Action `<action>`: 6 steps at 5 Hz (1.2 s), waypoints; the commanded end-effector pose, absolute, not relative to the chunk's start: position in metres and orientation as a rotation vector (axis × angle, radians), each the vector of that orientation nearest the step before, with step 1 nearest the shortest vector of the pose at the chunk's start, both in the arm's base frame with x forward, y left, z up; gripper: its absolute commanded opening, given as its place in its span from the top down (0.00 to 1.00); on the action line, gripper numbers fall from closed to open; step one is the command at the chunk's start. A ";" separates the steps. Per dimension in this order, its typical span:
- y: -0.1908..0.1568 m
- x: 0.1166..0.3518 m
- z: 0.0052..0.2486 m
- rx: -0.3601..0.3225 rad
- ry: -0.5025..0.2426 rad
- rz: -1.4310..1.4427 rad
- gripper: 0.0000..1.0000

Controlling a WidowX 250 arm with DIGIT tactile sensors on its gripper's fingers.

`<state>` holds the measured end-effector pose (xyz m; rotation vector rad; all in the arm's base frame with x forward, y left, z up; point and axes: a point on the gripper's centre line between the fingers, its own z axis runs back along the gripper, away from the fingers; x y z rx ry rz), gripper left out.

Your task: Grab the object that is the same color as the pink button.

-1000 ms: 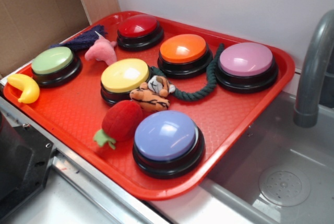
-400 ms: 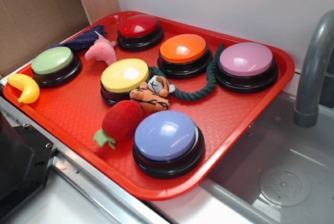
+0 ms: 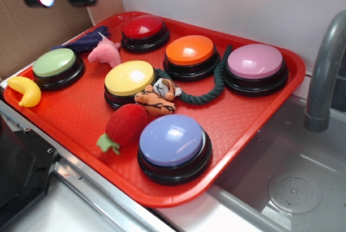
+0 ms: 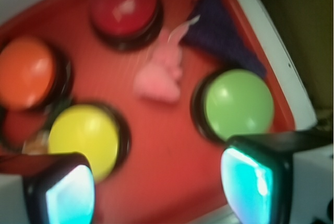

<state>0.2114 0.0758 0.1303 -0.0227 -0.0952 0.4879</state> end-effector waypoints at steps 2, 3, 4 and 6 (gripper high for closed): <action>0.105 0.254 0.058 0.067 -0.179 0.534 0.00; 0.097 0.264 0.050 0.111 -0.230 0.465 0.00; 0.091 0.268 0.041 0.139 -0.204 0.417 0.00; 0.091 0.267 0.033 0.125 -0.188 0.447 1.00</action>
